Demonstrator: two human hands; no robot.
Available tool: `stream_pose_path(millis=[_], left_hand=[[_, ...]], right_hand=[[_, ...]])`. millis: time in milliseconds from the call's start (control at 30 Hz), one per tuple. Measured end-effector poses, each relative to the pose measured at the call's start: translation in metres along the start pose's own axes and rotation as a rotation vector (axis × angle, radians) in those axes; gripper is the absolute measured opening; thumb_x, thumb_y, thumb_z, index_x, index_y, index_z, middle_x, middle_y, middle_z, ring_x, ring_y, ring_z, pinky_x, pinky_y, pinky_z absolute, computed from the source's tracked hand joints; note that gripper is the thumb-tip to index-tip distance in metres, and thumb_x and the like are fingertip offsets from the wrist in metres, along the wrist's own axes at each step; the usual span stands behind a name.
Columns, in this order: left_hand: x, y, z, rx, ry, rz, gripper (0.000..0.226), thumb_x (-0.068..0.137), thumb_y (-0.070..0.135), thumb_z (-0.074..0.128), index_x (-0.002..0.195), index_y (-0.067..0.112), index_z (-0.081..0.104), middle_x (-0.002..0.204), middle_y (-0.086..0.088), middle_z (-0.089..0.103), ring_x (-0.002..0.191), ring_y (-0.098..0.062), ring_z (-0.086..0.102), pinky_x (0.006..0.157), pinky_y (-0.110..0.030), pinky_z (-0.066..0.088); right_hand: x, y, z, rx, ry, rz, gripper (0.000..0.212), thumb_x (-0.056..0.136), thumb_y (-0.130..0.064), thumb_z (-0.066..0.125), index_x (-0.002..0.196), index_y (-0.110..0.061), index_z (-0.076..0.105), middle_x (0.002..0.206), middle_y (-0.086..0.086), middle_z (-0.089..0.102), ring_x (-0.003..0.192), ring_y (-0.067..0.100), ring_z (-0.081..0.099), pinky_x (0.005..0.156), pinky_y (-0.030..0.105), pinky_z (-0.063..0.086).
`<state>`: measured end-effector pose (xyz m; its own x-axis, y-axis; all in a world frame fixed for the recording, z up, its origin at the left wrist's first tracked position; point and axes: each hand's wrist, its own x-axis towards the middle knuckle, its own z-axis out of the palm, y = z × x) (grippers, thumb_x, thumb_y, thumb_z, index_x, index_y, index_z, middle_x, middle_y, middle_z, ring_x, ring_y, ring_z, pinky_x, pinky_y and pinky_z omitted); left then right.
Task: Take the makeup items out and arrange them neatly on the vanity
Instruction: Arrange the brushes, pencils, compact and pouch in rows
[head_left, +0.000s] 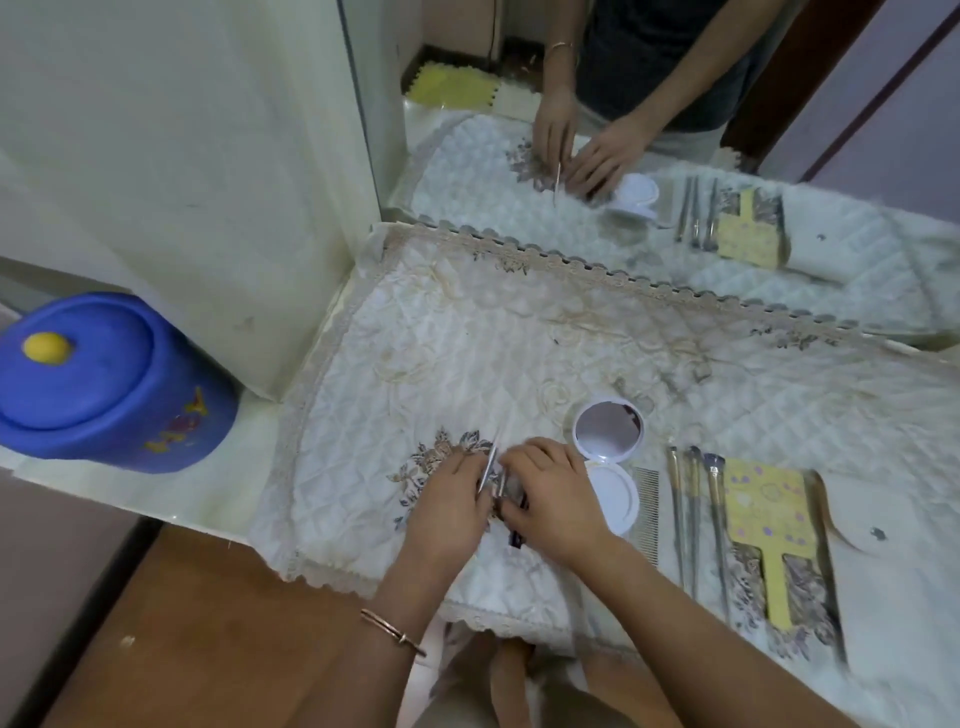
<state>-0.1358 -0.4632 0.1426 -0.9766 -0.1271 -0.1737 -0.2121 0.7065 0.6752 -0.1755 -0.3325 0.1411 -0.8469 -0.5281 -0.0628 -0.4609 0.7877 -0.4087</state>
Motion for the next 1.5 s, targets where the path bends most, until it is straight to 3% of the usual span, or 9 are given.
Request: stream_pose_path(millis=[167, 433, 567, 633, 767, 900, 1100, 1267, 1500], left_hand=[[-0.003, 0.009, 0.016, -0.004, -0.042, 0.067, 0.028, 0.09, 0.015, 0.05, 0.118, 0.014, 0.053, 0.111, -0.009, 0.056, 0.098, -0.023, 0.054, 0.085, -0.03, 0.039], [0.001, 0.008, 0.02, 0.038, -0.05, 0.169, 0.034, 0.091, 0.016, 0.05, 0.124, 0.009, 0.053, 0.123, -0.011, 0.052, 0.108, -0.024, 0.052, 0.095, -0.028, 0.038], [0.002, 0.013, 0.029, 0.047, -0.1, 0.169, 0.036, 0.09, 0.02, 0.051, 0.126, 0.014, 0.051, 0.124, -0.006, 0.05, 0.111, -0.018, 0.049, 0.086, -0.014, 0.031], [0.002, 0.014, 0.032, 0.056, -0.105, 0.155, 0.037, 0.091, 0.022, 0.051, 0.126, 0.014, 0.05, 0.126, -0.004, 0.049, 0.104, -0.017, 0.054, 0.079, -0.01, 0.027], [0.0, 0.017, 0.033, 0.027, -0.12, 0.136, 0.039, 0.091, 0.021, 0.051, 0.128, 0.01, 0.049, 0.128, -0.008, 0.047, 0.095, -0.022, 0.059, 0.086, -0.021, 0.038], [-0.001, 0.018, 0.033, 0.036, -0.142, 0.136, 0.042, 0.092, 0.025, 0.049, 0.132, 0.012, 0.043, 0.132, -0.004, 0.042, 0.107, -0.018, 0.054, 0.09, -0.022, 0.039], [-0.001, 0.018, 0.035, 0.07, -0.14, 0.188, 0.04, 0.093, 0.026, 0.048, 0.132, 0.019, 0.043, 0.136, -0.003, 0.038, 0.108, -0.016, 0.052, 0.085, -0.024, 0.041], [-0.002, 0.019, 0.035, 0.136, -0.145, 0.196, 0.04, 0.094, 0.029, 0.044, 0.133, 0.022, 0.04, 0.14, -0.003, 0.034, 0.115, -0.017, 0.049, 0.086, -0.03, 0.047], [-0.006, 0.026, 0.036, 0.36, -0.085, 0.379, 0.048, 0.093, 0.036, 0.045, 0.137, 0.018, 0.039, 0.148, -0.01, 0.035, 0.136, -0.03, 0.032, 0.112, -0.044, 0.028]], right_hand=[[-0.01, 0.017, -0.009, 0.045, -0.018, -0.001, 0.042, 0.077, -0.026, 0.065, 0.116, -0.014, 0.059, 0.125, 0.001, 0.061, 0.134, 0.02, 0.038, 0.11, 0.038, 0.022], [-0.041, 0.032, -0.019, -0.063, 0.128, 0.036, 0.043, 0.073, -0.028, 0.073, 0.112, -0.011, 0.064, 0.12, 0.005, 0.066, 0.121, 0.026, 0.055, 0.103, 0.055, 0.037], [-0.046, 0.041, -0.015, -0.044, 0.04, 0.062, 0.046, 0.084, -0.034, 0.058, 0.127, -0.018, 0.052, 0.138, -0.003, 0.051, 0.137, 0.018, 0.034, 0.115, 0.043, 0.016], [-0.045, 0.044, -0.015, -0.026, 0.045, 0.059, 0.045, 0.083, -0.032, 0.059, 0.125, -0.017, 0.053, 0.138, -0.001, 0.051, 0.137, 0.02, 0.033, 0.115, 0.043, 0.015], [-0.043, 0.045, -0.017, -0.012, 0.031, 0.057, 0.046, 0.08, -0.027, 0.062, 0.123, -0.015, 0.054, 0.137, 0.004, 0.051, 0.137, 0.022, 0.034, 0.115, 0.043, 0.019], [-0.044, 0.044, -0.016, 0.002, 0.04, 0.064, 0.048, 0.084, -0.035, 0.056, 0.127, -0.016, 0.049, 0.141, 0.005, 0.045, 0.138, 0.019, 0.03, 0.116, 0.039, 0.016], [-0.044, 0.043, -0.02, -0.025, 0.103, 0.04, 0.04, 0.075, -0.024, 0.069, 0.11, -0.009, 0.061, 0.122, 0.012, 0.06, 0.122, 0.028, 0.051, 0.106, 0.045, 0.037], [-0.05, 0.047, -0.025, -0.057, 0.101, 0.012, 0.052, 0.071, -0.029, 0.074, 0.117, -0.009, 0.058, 0.123, 0.012, 0.06, 0.118, 0.029, 0.055, 0.101, 0.047, 0.043], [-0.076, 0.066, -0.035, 0.0, 0.153, 0.163, 0.064, 0.066, -0.035, 0.077, 0.121, -0.01, 0.056, 0.127, 0.014, 0.058, 0.117, 0.034, 0.055, 0.097, 0.049, 0.045]])
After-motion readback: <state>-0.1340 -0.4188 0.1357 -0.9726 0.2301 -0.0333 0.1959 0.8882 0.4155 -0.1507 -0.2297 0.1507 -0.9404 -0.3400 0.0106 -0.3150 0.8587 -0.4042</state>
